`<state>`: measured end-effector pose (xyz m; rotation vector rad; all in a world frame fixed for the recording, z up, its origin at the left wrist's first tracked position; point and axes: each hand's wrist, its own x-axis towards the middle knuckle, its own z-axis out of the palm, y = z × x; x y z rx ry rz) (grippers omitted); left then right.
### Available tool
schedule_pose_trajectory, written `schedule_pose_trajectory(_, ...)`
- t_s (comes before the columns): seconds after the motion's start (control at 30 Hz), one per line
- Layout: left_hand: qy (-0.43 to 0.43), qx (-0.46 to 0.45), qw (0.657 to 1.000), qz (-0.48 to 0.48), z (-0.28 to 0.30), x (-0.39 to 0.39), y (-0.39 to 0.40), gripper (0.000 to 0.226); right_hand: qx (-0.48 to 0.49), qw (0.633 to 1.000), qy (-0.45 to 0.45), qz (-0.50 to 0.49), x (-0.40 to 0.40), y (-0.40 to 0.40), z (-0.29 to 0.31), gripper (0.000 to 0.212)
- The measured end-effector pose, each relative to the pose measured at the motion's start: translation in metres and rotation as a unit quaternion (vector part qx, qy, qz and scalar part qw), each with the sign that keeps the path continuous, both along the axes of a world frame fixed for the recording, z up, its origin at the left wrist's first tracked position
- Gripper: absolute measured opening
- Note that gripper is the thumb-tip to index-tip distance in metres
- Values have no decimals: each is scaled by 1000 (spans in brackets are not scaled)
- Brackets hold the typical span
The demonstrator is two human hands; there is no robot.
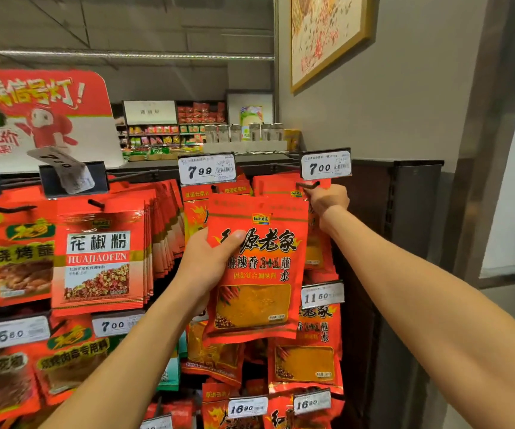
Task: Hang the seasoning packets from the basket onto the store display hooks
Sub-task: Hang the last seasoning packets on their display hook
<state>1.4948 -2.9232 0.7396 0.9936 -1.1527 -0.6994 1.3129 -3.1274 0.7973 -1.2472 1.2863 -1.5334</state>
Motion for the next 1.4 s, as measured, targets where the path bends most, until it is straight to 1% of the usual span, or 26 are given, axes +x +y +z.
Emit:
schedule_pose_trajectory(0.1,7,14,1000,-2,0,-2,-8,8,11,1000,3,14,8,-19,-4,40)
schedule_pose_trajectory(0.17,21,26,999,-3,3,-5,-17,10,14,1000,-1,27,8,-24,-4,41)
schedule_pose_trajectory(0.2,26,31,999,1,5,-6,-22,11,6,1000,2,27,6,-22,-4,38)
schedule_pose_trajectory(0.27,41,33,999,6,7,-14,-32,10,-36,999,30,-5,-6,-9,-7,33)
schedule_pose_trajectory(0.3,50,33,998,5,7,-20,-38,9,-67,997,25,-18,-14,1,-12,32)
schedule_pose_trajectory(0.33,54,34,998,3,9,-26,-43,9,-99,995,-7,-8,-25,15,-17,29)
schedule_pose_trajectory(0.37,51,36,998,2,10,-34,-48,11,-121,990,-64,26,-37,29,-21,27)
schedule_pose_trajectory(0.43,42,40,998,-1,17,-50,-58,14,-127,966,-161,159,-60,55,-24,27)
schedule_pose_trajectory(0.47,40,44,998,-5,20,-58,-62,14,-119,952,-173,225,-68,66,-23,31)
schedule_pose_trajectory(0.5,39,48,998,-10,24,-66,-67,15,-116,946,-154,261,-74,74,-21,35)
schedule_pose_trajectory(0.53,36,51,998,-14,27,-74,-71,16,-121,948,-128,266,-77,78,-19,38)
schedule_pose_trajectory(0.6,36,51,998,-14,33,-86,-77,18,-123,963,-98,221,-77,82,-12,37)
schedule_pose_trajectory(0.67,44,55,998,-3,38,-91,-80,21,-111,976,-88,165,-73,81,-6,28)
schedule_pose_trajectory(0.83,48,75,996,14,45,-85,-86,25,-102,985,-53,126,-61,67,0,29)
schedule_pose_trajectory(0.93,35,78,996,7,53,-85,-87,24,-97,989,-54,102,-56,59,3,21)
schedule_pose_trajectory(1.07,19,86,996,13,59,-86,-90,26,-88,990,-57,98,-54,52,4,14)
schedule_pose_trajectory(1.27,13,70,997,-8,48,-85,-92,21,-83,990,-66,88,-58,48,-4,22)
schedule_pose_trajectory(1.4,10,76,997,0,45,-82,-93,23,-86,990,-62,89,-56,48,-8,23)
